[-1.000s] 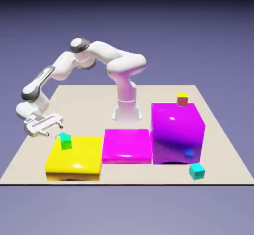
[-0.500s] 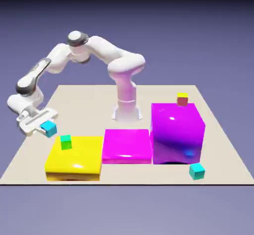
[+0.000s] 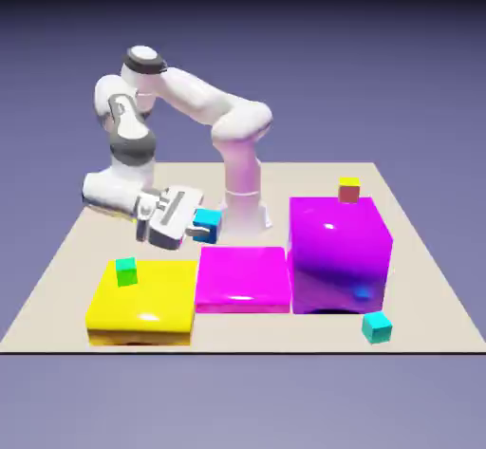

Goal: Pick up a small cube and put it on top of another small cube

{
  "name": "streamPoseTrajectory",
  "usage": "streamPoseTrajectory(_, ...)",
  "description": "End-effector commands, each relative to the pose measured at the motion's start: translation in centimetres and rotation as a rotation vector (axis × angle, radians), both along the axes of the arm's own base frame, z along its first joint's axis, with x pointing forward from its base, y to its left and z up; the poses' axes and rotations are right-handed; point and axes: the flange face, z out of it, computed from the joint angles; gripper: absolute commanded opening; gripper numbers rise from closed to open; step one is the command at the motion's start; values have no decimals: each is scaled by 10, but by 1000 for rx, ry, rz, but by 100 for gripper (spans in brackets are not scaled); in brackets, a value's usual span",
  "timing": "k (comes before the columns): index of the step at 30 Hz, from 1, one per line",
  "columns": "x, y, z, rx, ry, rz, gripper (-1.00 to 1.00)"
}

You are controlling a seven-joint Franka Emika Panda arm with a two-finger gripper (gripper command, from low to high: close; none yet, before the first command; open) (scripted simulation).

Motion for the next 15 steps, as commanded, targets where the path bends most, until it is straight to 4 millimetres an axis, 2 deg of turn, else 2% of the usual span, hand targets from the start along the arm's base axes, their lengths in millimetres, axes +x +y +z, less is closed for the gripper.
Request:
streamPoseTrajectory(1, -4, 22, 5, 8, -7, 29, -100)
streamPoseTrajectory(5, -32, 105, 24, 33, -29, 152, -100)
streamPoseTrajectory(10, -90, 193, 42, 47, -51, 303, -100)
streamPoseTrajectory(13, -134, 235, 47, 45, -63, 392, -100)
streamPoseTrajectory(15, -139, 237, 47, 72, -53, 376, -100)
